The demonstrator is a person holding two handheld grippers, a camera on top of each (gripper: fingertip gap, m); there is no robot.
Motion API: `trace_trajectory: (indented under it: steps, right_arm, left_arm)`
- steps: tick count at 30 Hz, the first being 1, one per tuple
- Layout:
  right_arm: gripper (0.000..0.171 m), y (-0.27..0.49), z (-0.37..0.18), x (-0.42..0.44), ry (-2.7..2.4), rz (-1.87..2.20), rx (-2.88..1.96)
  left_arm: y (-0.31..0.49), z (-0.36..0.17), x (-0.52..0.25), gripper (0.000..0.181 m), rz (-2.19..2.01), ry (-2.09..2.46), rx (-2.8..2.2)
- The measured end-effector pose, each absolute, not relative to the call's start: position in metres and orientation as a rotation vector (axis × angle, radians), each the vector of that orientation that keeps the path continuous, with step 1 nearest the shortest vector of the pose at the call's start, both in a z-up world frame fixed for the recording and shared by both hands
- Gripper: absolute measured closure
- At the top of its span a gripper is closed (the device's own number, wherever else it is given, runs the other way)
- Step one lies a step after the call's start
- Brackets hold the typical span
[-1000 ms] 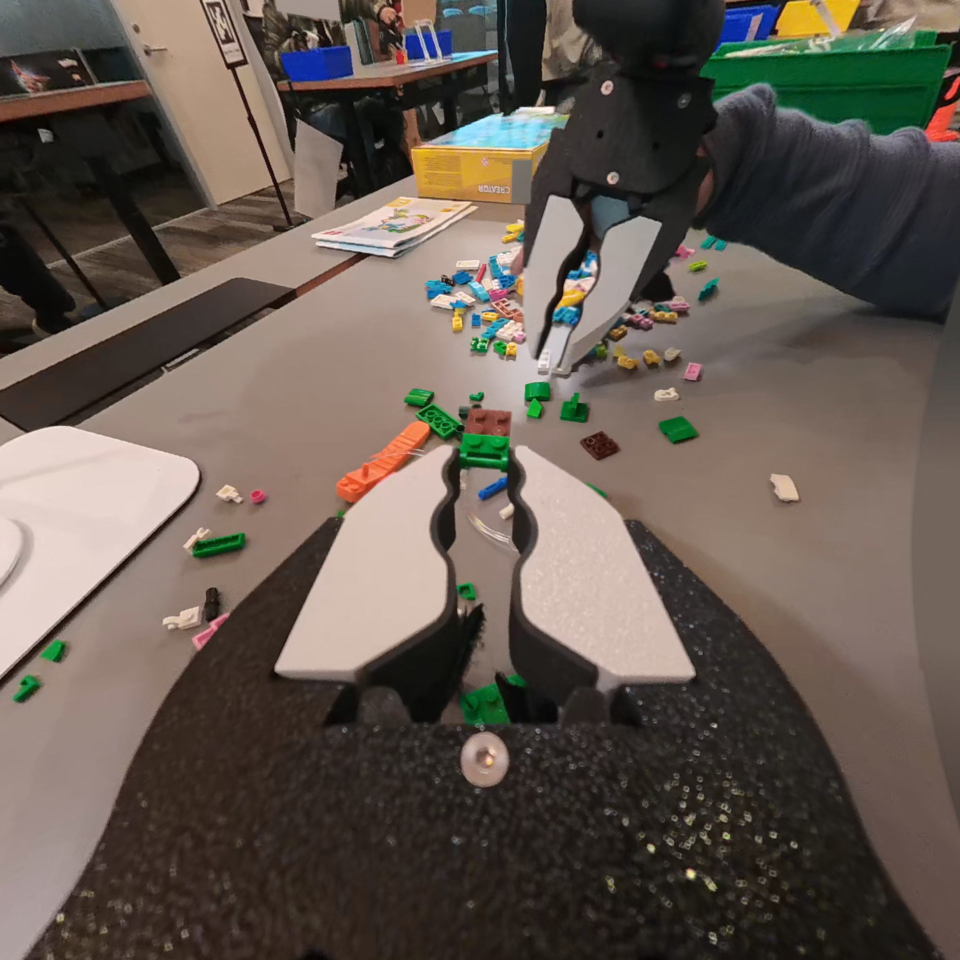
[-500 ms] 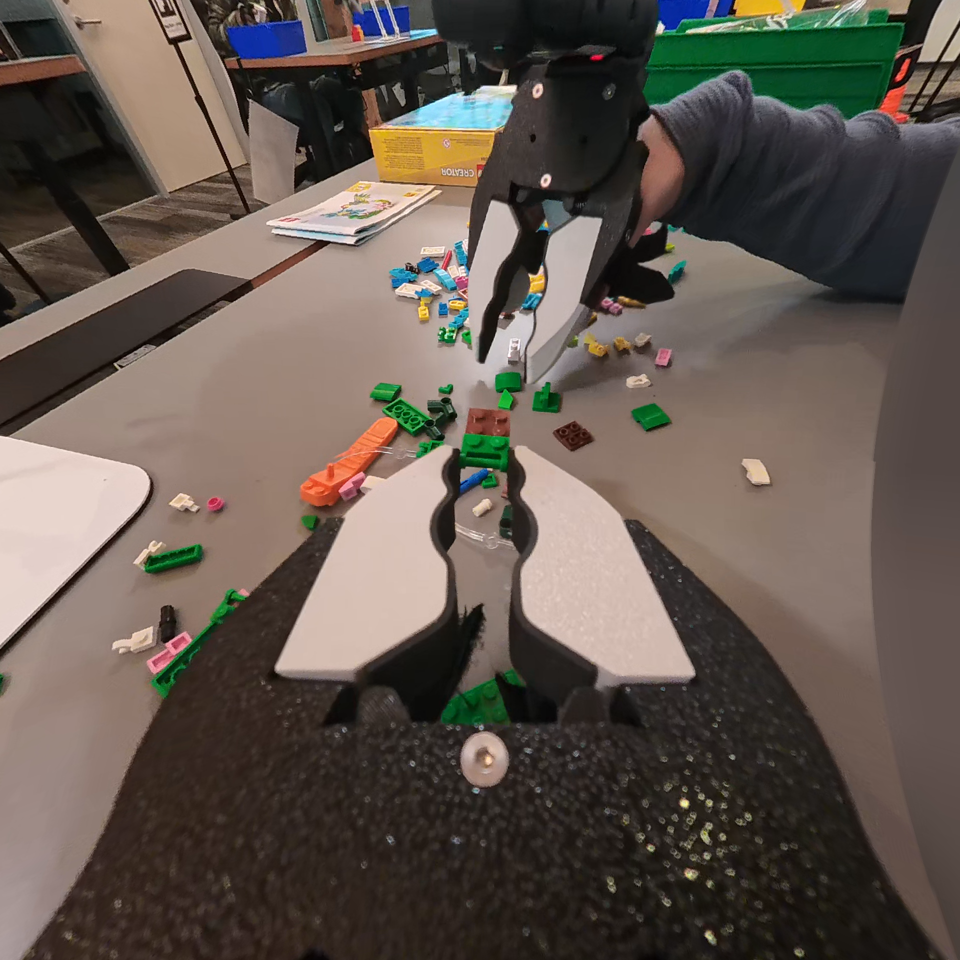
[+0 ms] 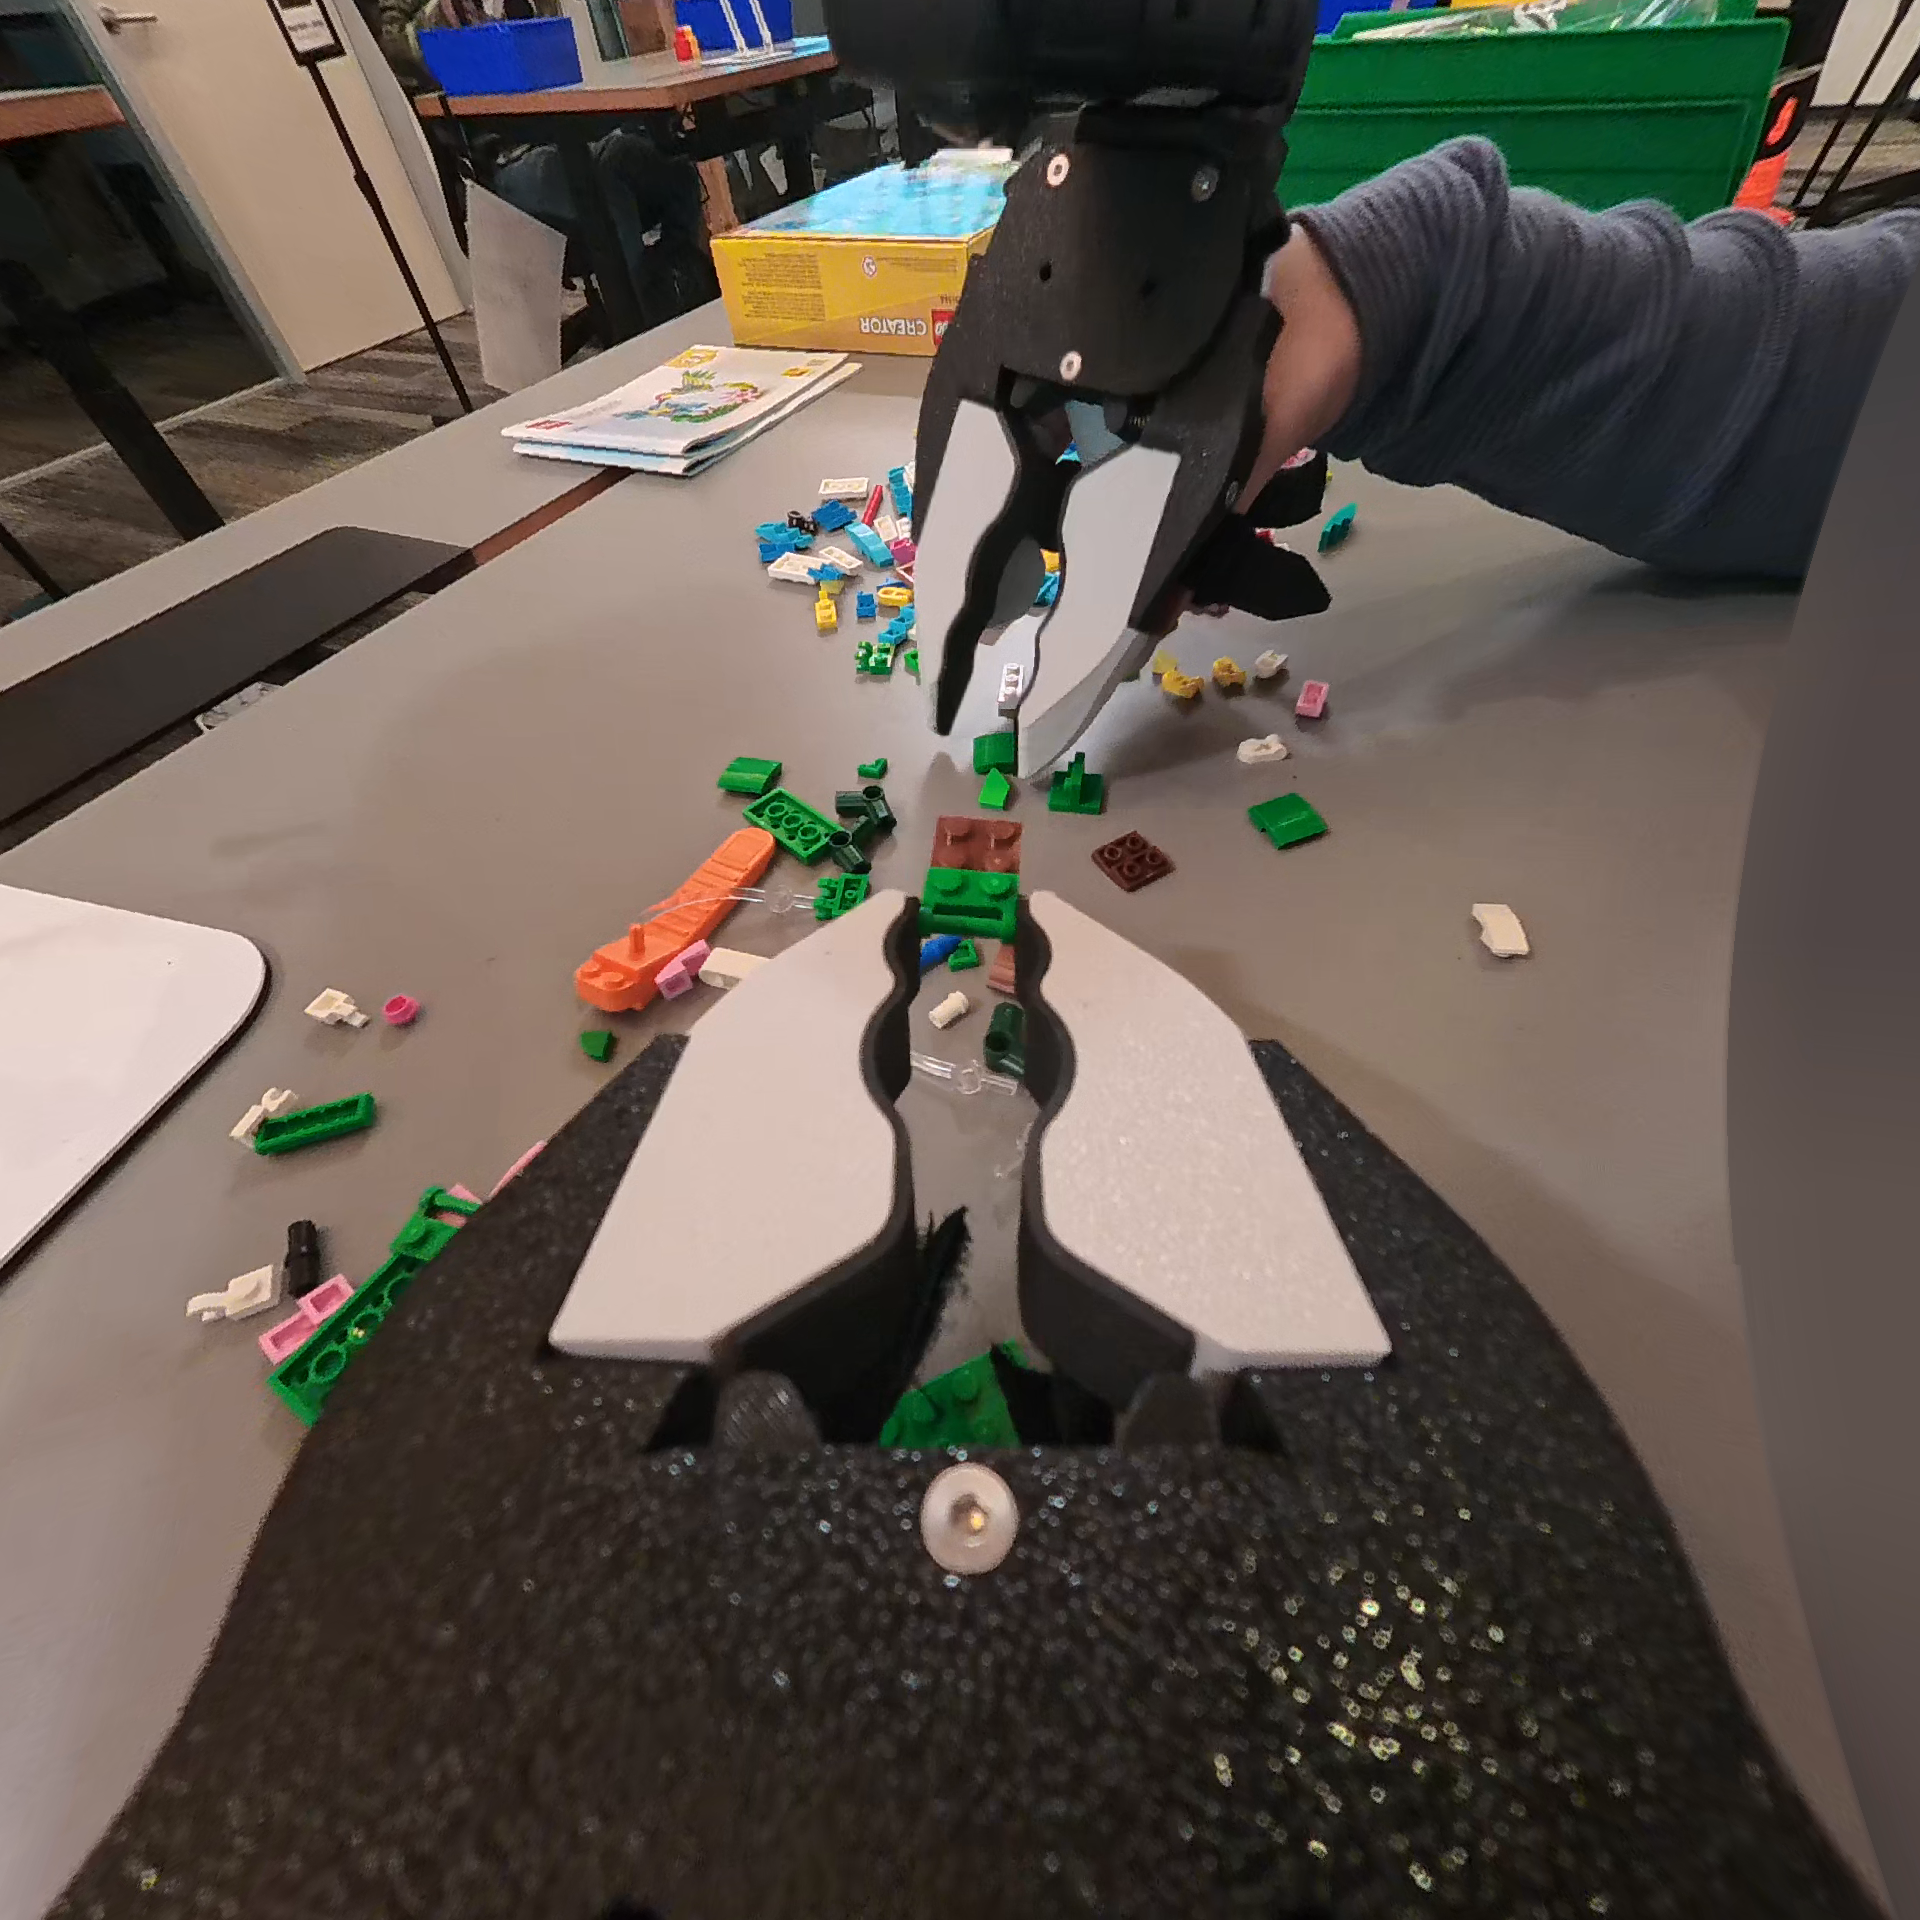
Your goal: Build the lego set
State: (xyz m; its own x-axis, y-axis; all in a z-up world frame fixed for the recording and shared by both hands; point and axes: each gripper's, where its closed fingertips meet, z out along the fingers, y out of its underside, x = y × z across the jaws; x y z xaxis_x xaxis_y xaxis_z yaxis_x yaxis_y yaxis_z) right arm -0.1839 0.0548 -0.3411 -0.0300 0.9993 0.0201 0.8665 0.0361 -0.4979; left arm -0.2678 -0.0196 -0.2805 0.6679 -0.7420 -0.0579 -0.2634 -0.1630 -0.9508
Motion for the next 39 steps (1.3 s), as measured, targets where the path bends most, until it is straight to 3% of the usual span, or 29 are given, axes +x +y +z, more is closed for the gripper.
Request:
trace_trajectory:
  steps: [13, 39]
  right_arm:
    - [0.144, 0.066, -0.343, -0.170, -2.049, 0.353, -1.809]
    - [0.148, 0.062, -0.343, -0.167, -2.042, 0.538, -1.854]
  left_arm:
    - [-0.020, -0.282, -0.268, 0.165, -0.526, 0.812, -1.743]
    - [-0.022, -0.284, -0.263, 0.165, -0.538, 0.840, -1.742]
